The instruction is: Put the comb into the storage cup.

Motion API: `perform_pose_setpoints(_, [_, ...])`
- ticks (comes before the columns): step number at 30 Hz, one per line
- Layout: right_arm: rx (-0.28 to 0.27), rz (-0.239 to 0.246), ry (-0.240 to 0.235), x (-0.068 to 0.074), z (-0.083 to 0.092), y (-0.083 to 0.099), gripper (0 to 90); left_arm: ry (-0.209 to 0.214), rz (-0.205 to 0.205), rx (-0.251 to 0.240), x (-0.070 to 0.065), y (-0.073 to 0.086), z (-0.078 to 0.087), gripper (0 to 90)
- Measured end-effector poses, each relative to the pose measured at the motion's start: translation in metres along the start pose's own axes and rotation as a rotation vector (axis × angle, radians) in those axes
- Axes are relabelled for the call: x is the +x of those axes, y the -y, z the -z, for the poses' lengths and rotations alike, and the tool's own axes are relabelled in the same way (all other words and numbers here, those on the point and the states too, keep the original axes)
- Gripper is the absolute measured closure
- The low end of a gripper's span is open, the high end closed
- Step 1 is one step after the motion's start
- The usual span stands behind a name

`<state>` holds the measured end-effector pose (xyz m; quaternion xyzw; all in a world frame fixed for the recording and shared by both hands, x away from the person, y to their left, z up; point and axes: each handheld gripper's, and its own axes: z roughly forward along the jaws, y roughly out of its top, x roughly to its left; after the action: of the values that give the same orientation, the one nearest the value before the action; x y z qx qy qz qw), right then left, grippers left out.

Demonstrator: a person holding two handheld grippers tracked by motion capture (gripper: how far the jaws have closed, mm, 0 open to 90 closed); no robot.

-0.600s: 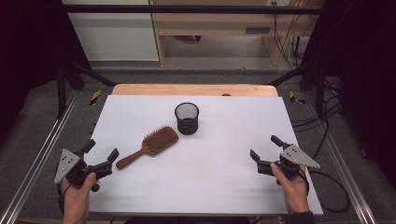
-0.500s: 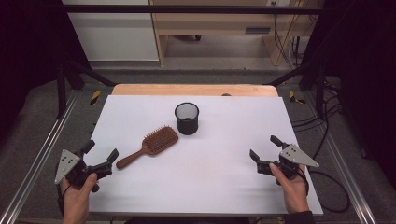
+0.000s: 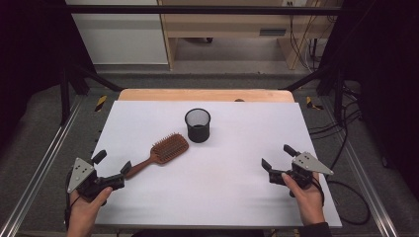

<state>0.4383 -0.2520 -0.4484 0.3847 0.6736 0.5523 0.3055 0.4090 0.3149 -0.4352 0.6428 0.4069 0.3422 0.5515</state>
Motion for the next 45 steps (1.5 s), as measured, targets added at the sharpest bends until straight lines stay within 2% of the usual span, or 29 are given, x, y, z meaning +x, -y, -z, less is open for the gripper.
perform_pose_setpoints(1, [0.01, 0.005, -0.003, 0.001, -0.001, 0.0, 4.0, 0.013, -0.016, 0.021, -0.002, 0.0, -0.003, 2.9])
perform_pose_setpoints(2, [0.01, 0.005, -0.003, 0.001, -0.001, 0.0, 4.0, 0.013, -0.016, 0.021, -0.002, 0.0, -0.003, 3.0])
perform_pose_setpoints(5, [0.016, 0.004, -0.015, 0.005, -0.001, 0.001, 3.8, 0.021, -0.057, 0.082, -0.003, -0.004, -0.012, 3.7])
perform_pose_setpoints(6, [0.018, 0.012, -0.018, 0.005, -0.001, 0.0, 3.8, 0.021, -0.057, 0.082, -0.003, -0.004, -0.012, 3.8])
perform_pose_setpoints(7, [0.018, 0.013, -0.02, 0.006, -0.002, 0.0, 3.9, 0.018, -0.064, 0.104, -0.003, -0.009, -0.016, 3.8])
perform_pose_setpoints(10, [0.02, 0.012, -0.026, 0.007, -0.003, 0.0, 4.0, 0.019, -0.06, 0.109, -0.002, -0.014, -0.02, 4.0])
perform_pose_setpoints(13, [0.034, 0.02, -0.029, 0.009, -0.005, 0.001, 4.0, 0.018, -0.075, 0.151, 0.002, -0.024, -0.032, 4.0])
perform_pose_setpoints(16, [0.039, 0.027, -0.031, 0.01, -0.005, 0.001, 4.0, 0.033, -0.071, 0.175, 0.004, -0.03, -0.042, 4.0])
perform_pose_setpoints(17, [0.039, 0.027, -0.031, 0.01, -0.005, 0.001, 4.0, 0.033, -0.071, 0.175, 0.004, -0.03, -0.042, 4.0])
perform_pose_setpoints(20, [0.042, 0.025, -0.029, 0.009, -0.005, 0.002, 4.0, 0.037, -0.118, 0.24, 0.004, -0.031, -0.053, 4.1])
perform_pose_setpoints(27, [0.044, 0.024, -0.026, 0.009, -0.005, 0.001, 4.1, 0.028, -0.135, 0.297, 0.008, -0.027, -0.069, 8.3])
perform_pose_setpoints(31, [0.046, 0.029, -0.031, 0.01, -0.005, 0.001, 4.2, 0.012, -0.107, 0.322, 0.014, -0.024, -0.078, 20.6])
perform_pose_setpoints(39, [0.047, 0.029, -0.029, 0.01, -0.005, 0.001, 4.3, 0.015, -0.107, 0.4, 0.018, -0.014, -0.091, 47.9])
perform_pose_setpoints(40, [0.049, 0.029, -0.032, 0.01, -0.005, 0.001, 4.4, 0.022, -0.116, 0.437, 0.018, -0.011, -0.093, 52.9])
perform_pose_setpoints(42, [0.052, 0.03, -0.034, 0.01, -0.005, 0.001, 4.4, 0.018, -0.134, 0.475, 0.018, -0.008, -0.095, 59.4])
perform_pose_setpoints(43, [0.054, 0.031, -0.035, 0.01, -0.005, 0.001, 4.4, 0.03, -0.132, 0.494, 0.018, -0.007, -0.096, 64.1])
perform_pose_setpoints(44, [0.054, 0.031, -0.035, 0.01, -0.005, 0.001, 4.4, 0.03, -0.132, 0.494, 0.018, -0.007, -0.096, 66.7])
perform_pose_setpoints(45, [0.056, 0.034, -0.038, 0.011, -0.006, 0.001, 4.5, 0.037, -0.145, 0.53, 0.019, -0.004, -0.098, 70.7])
